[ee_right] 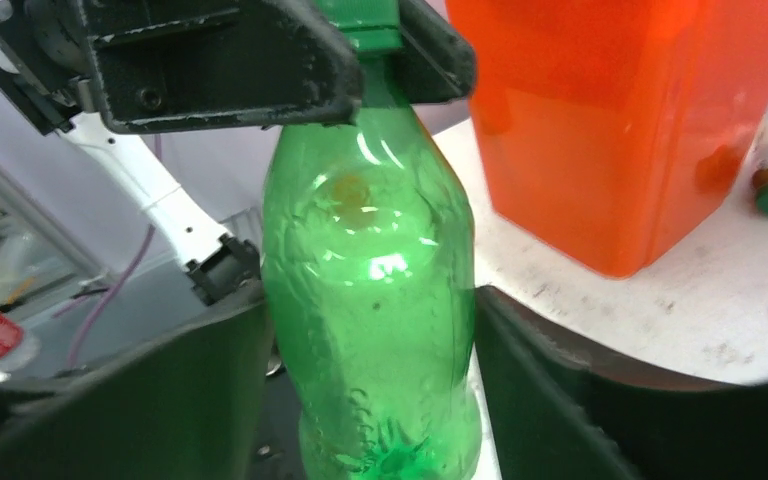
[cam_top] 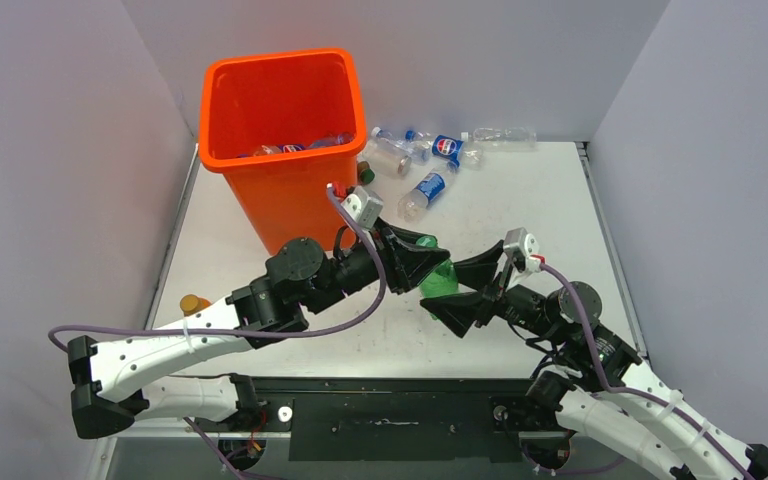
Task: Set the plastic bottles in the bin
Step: Place the plastic bottle in the trash bin.
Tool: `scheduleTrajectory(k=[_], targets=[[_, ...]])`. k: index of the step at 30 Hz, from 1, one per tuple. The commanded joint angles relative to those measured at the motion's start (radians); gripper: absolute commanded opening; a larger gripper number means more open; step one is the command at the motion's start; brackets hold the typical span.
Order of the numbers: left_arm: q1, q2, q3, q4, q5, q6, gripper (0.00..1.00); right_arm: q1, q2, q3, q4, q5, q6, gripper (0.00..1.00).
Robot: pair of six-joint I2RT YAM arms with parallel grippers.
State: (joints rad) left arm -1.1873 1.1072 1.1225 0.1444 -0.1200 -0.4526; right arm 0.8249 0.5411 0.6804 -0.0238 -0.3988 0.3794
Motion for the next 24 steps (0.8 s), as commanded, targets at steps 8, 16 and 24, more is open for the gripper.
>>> scheduleTrajectory(k=[8,16,24], targets=[[0.003,-0.096,0.109,-0.006,-0.166,0.166,0.00,0.005,-0.078,0.067,-0.040,0.098,0.024,0.90],[0.255,-0.073,0.387,-0.047,-0.208,0.413,0.00,0.006,-0.178,-0.001,-0.133,0.307,0.010,0.90],[0.582,0.119,0.638,-0.086,-0.105,0.368,0.00,0.005,-0.188,-0.112,-0.134,0.489,0.115,0.90]])
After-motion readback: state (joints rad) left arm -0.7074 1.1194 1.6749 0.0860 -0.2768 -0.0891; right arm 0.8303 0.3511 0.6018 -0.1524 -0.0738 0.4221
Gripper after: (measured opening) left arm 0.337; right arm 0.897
